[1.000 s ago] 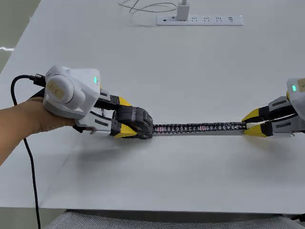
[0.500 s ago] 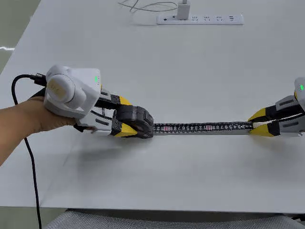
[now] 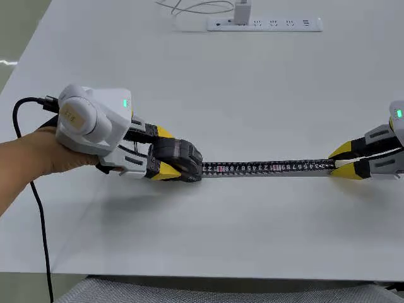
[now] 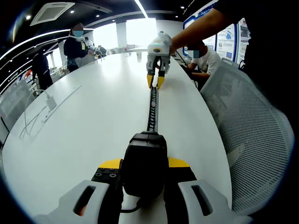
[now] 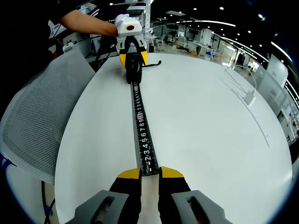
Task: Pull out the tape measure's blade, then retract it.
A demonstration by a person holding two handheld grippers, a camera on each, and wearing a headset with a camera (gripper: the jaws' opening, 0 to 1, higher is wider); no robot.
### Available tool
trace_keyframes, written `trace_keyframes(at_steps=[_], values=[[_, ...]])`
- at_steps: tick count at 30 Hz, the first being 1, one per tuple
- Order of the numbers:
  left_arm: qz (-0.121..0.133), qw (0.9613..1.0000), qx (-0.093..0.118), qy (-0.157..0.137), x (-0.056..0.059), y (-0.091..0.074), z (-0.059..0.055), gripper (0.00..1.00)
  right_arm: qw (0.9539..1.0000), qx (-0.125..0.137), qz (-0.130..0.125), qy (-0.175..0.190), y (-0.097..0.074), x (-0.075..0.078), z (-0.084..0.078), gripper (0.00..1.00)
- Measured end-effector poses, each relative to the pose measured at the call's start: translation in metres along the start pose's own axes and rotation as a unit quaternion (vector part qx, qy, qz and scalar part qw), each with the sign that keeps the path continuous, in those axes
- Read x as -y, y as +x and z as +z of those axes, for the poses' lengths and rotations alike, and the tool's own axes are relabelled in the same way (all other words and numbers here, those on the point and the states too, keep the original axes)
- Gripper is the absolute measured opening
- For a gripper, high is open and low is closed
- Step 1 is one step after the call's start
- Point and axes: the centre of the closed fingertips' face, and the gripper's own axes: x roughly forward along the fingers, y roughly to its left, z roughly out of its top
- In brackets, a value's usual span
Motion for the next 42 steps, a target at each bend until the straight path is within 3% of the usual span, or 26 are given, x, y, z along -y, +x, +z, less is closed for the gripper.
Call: trace_keyframes(at_steps=[18,19,25,35,42], values=[[0.005,0.9998,-0.015,0.010,0.0010,-0.0004,-0.0008,0.29,0.9999,0.009,0.005,0.009,-0.0003,-0.0015,0.0010,0.10],[0.005,0.9998,-0.017,0.013,0.0008,-0.0004,-0.0010,0.29,0.9999,0.001,0.002,0.011,-0.0008,-0.0002,-0.0015,0.10],[0.010,0.9994,-0.022,0.024,0.0009,0.0001,-0.0022,0.31,0.9990,0.014,0.007,0.041,-0.0037,-0.0011,-0.0024,0.11],[0.010,0.9999,-0.012,0.001,0.0049,0.0043,-0.0002,0.42,0.9982,0.025,0.006,0.054,-0.0045,-0.0069,0.0012,0.18],[0.038,0.9983,-0.003,-0.044,0.0005,-0.0025,-0.0001,0.50,0.9969,0.032,-0.018,0.069,-0.0087,-0.0027,0.0042,0.28]])
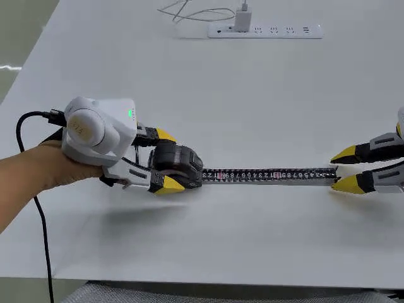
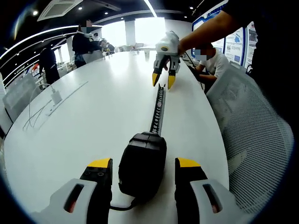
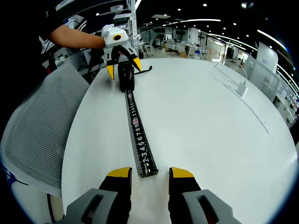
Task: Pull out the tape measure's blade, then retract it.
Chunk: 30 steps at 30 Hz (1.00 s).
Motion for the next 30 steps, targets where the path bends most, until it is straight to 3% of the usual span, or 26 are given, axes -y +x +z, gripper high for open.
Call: trace_keyframes(at_steps=[3,6,8,14,17,20,23,26,30], values=[[0.025,0.9992,-0.001,-0.031,-0.004,-0.003,-0.003,0.57,0.9994,0.011,-0.021,0.027,-0.003,0.003,0.003,0.35],[0.051,0.9978,0.012,-0.041,-0.008,-0.008,-0.001,0.62,0.9976,0.025,-0.041,0.051,-0.006,0.006,0.006,0.37],[0.063,0.9948,0.013,-0.078,-0.008,-0.010,-0.003,0.65,0.9963,0.034,-0.047,0.063,-0.008,0.005,0.007,0.38],[0.114,0.9880,-0.002,-0.104,-0.010,-0.018,-0.013,0.70,0.9920,0.033,-0.071,0.098,-0.008,0.001,0.002,0.42],[0.127,0.9815,0.018,-0.142,-0.006,-0.023,-0.009,0.71,0.9884,0.039,-0.085,0.119,-0.008,-0.003,0.002,0.46],[0.159,0.9703,0.035,-0.179,-0.008,-0.030,-0.009,0.75,0.9854,0.046,-0.099,0.131,-0.008,-0.012,0.005,0.48],[0.177,0.9639,0.024,-0.198,-0.004,-0.034,-0.014,0.78,0.9823,0.052,-0.112,0.140,-0.008,-0.018,0.008,0.51],[0.192,0.9572,0.037,-0.213,0.001,-0.039,-0.011,0.85,0.9784,0.054,-0.114,0.163,-0.008,-0.029,0.009,0.58],[0.219,0.9472,0.034,-0.232,0.007,-0.045,-0.015,0.91,0.9738,0.055,-0.141,0.170,-0.010,-0.039,0.012,0.62]])
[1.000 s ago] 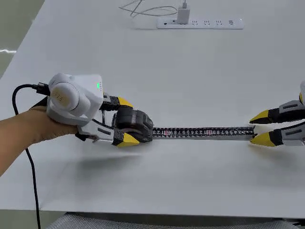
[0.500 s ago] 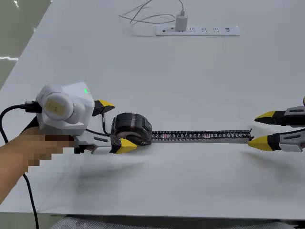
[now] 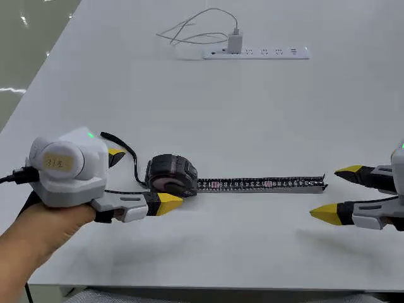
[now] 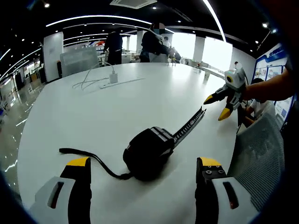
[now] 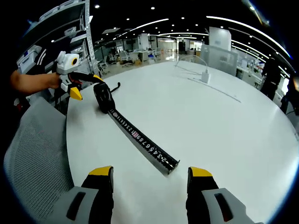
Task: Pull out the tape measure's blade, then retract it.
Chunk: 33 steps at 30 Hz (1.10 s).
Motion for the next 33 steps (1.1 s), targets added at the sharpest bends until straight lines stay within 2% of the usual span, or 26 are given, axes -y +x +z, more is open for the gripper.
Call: trace_keyframes(at_steps=[3,4,7,10,13,20,22,25,33], values=[[0.018,0.9997,-0.004,-0.014,0.000,-0.006,-0.003,0.91,0.9996,0.011,-0.015,0.020,-0.005,-0.006,0.003,0.63],[0.021,0.9996,-0.001,-0.018,0.001,-0.008,-0.002,0.92,0.9993,0.022,-0.014,0.028,-0.006,-0.009,0.005,0.64],[0.031,0.9990,0.009,-0.031,0.004,-0.014,0.001,0.92,0.9988,0.031,-0.021,0.033,-0.011,-0.016,0.006,0.68],[0.048,0.9974,0.029,-0.045,0.005,-0.021,0.007,0.99,0.9981,0.039,-0.028,0.040,-0.016,-0.024,0.010,0.71],[0.042,0.9968,0.031,-0.060,0.010,-0.027,0.008,0.99,0.9973,0.046,-0.032,0.047,-0.022,-0.029,0.014,0.73],[0.059,0.9959,0.034,-0.059,0.015,-0.040,0.009,0.99,0.9948,0.067,-0.056,0.052,-0.036,-0.032,0.025,0.80],[0.067,0.9953,0.037,-0.060,0.013,-0.042,0.010,0.99,0.9941,0.072,-0.061,0.053,-0.038,-0.032,0.027,0.85],[0.071,0.9951,0.035,-0.059,0.013,-0.045,0.009,0.99,0.9930,0.079,-0.071,0.053,-0.040,-0.032,0.029,0.99],[0.081,0.9943,0.035,-0.061,0.013,-0.049,0.010,0.99,0.9924,0.083,-0.072,0.055,-0.046,-0.035,0.031,0.99]])
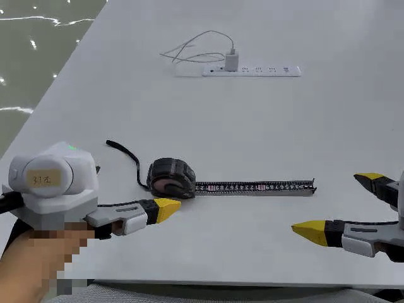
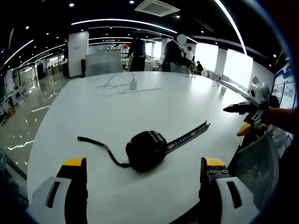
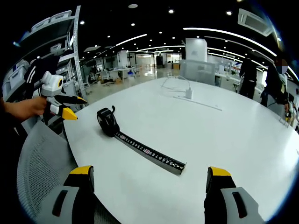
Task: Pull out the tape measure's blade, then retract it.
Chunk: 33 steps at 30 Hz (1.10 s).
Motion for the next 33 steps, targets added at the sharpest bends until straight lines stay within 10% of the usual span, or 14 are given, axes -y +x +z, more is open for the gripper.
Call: trace_keyframes(at_steps=[33], values=[[0.037,0.9991,0.018,-0.006,0.008,0.028,0.017,0.92,0.9998,-0.011,0.013,-0.006,0.009,0.000,-0.004,0.97]])
